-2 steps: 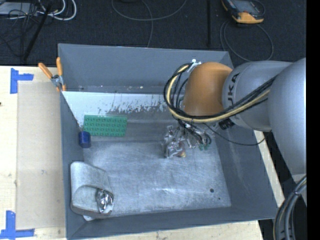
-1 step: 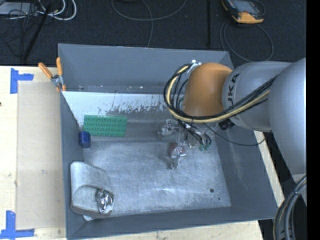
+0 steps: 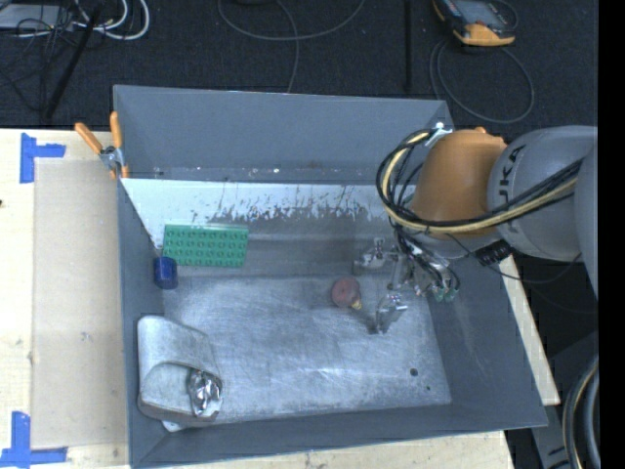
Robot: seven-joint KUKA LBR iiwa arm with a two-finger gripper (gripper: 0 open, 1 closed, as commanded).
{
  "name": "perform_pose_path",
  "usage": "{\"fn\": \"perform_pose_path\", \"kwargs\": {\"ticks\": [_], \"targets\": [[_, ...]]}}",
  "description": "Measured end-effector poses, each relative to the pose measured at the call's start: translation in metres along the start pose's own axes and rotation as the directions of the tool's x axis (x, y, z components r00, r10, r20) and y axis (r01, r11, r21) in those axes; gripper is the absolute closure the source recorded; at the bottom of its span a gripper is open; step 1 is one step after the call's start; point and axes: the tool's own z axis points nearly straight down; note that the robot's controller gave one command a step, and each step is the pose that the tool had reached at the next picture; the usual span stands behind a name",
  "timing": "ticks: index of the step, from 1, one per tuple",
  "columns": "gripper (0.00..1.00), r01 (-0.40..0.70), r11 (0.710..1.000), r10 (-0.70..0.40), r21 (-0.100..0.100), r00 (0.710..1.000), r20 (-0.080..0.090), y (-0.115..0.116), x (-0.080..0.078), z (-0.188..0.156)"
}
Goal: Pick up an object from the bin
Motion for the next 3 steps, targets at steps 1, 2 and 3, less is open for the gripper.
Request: {"fn": "perform_pose_path", "kwargs": {"ticks": [1,2,3], "targets": [[0.00,-0.051,0.999,0.051,0.003,0.999,0.006,0.041,-0.009,0.002],[1.00,-0.049,0.999,0.049,0.000,0.999,0.019,0.042,-0.013,-0.001],[1.00,-0.175,0.985,0.175,-0.002,0.985,0.008,0.034,-0.006,-0.124]]}}
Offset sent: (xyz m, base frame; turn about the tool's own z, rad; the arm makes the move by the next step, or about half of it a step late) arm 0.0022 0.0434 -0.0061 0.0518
